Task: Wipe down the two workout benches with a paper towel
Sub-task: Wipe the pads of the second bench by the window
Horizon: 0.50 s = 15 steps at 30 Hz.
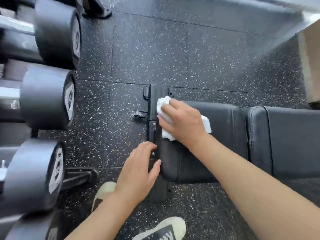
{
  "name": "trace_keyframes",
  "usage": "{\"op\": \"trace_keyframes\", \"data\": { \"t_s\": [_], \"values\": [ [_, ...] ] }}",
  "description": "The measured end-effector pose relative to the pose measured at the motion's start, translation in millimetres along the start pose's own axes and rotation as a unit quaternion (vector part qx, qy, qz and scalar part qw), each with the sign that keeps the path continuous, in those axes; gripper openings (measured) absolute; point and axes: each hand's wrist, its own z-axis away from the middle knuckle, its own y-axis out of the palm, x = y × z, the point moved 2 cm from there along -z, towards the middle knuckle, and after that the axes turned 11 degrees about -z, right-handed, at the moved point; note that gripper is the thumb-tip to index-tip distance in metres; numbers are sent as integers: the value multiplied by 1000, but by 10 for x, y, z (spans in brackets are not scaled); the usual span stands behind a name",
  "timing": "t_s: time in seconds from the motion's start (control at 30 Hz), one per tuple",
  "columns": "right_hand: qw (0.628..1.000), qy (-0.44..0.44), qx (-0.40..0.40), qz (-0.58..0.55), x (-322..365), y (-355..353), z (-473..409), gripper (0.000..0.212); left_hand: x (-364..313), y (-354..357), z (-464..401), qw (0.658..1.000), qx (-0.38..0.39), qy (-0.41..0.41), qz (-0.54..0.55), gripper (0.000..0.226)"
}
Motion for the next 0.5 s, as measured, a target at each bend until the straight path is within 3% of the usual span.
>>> {"op": "trace_keyframes", "data": {
  "t_s": [0.1,0.2,0.27,0.4,0.5],
  "values": [
    [984,68,165,11,-30,194,-596,19,104,-67,86,1000,2,-15,-24,39],
    [938,-8,336,83,154,305,-788,12,305,-192,162,998,-16,-50,-20,35],
    [915,-85,381,106,349,292,-643,18,429,-287,200,997,-28,-67,-22,34],
    [850,-213,481,31,854,107,217,23,536,-423,215,997,-33,-68,-30,33],
    [875,-243,418,-22,769,-4,363,24,557,-487,201,996,-41,-74,-21,33]
  ]
}}
